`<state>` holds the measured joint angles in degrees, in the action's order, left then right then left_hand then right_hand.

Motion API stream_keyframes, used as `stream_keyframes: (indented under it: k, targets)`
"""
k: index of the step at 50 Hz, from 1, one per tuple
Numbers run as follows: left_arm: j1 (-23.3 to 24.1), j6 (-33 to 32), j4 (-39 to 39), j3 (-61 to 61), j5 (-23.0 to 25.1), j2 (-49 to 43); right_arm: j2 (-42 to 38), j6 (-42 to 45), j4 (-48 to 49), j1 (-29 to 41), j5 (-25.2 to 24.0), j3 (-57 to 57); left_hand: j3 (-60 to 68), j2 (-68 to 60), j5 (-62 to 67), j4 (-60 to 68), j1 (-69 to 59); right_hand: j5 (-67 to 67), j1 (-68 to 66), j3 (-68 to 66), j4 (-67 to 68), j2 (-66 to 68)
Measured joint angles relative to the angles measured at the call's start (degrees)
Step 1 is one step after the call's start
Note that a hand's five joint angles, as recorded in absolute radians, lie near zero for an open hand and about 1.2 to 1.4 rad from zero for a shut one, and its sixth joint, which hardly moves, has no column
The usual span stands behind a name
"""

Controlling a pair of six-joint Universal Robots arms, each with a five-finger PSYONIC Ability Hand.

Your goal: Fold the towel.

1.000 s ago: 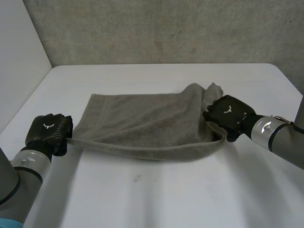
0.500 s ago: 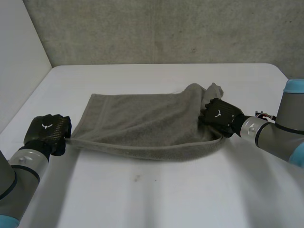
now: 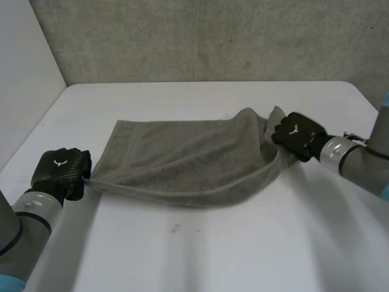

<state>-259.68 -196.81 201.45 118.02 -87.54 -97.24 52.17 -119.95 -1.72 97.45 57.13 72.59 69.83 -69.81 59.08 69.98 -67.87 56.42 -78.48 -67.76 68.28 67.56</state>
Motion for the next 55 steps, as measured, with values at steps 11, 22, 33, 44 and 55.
stream_keyframes:
  k: [11, 22, 33, 44, 55]
  targets:
    - [-0.77, 0.29, -0.85, -1.80, -0.16, 6.52, 19.37, -24.86, -1.57, -6.45, 4.04, 5.27, 0.00, 0.00, 0.00, 0.00, 0.00, 0.05, -0.08, -0.08, 0.01, 0.27]
    - [-0.56, 1.78, -6.99, -7.93, -0.19, 19.11, 34.80, -31.86, -15.69, -9.80, 6.33, 4.11, 0.00, 0.00, 0.00, 0.00, 0.00, 0.05, -0.08, -0.09, 0.02, 0.27]
    - [-0.22, 1.71, -20.35, -18.09, -0.01, 19.37, 38.43, -26.65, -28.22, -10.09, 6.09, -0.82, 0.00, 0.00, 0.00, 0.00, 0.00, 0.07, -0.09, -0.18, 0.24, 0.27]
    - [-0.34, 0.80, -26.49, -22.94, 0.94, 2.70, 26.71, -19.35, -30.12, -9.42, 8.09, 3.25, 0.00, 0.00, 0.09, 0.00, 0.00, 0.11, -0.11, -0.20, 0.25, 0.27]
    - [0.96, -0.43, -26.97, -28.02, 0.96, -14.30, 11.57, -18.64, -25.65, -8.42, 13.08, 2.62, 0.00, 0.00, 0.09, 0.00, 0.00, 0.11, -0.11, -0.31, 0.25, 0.27]
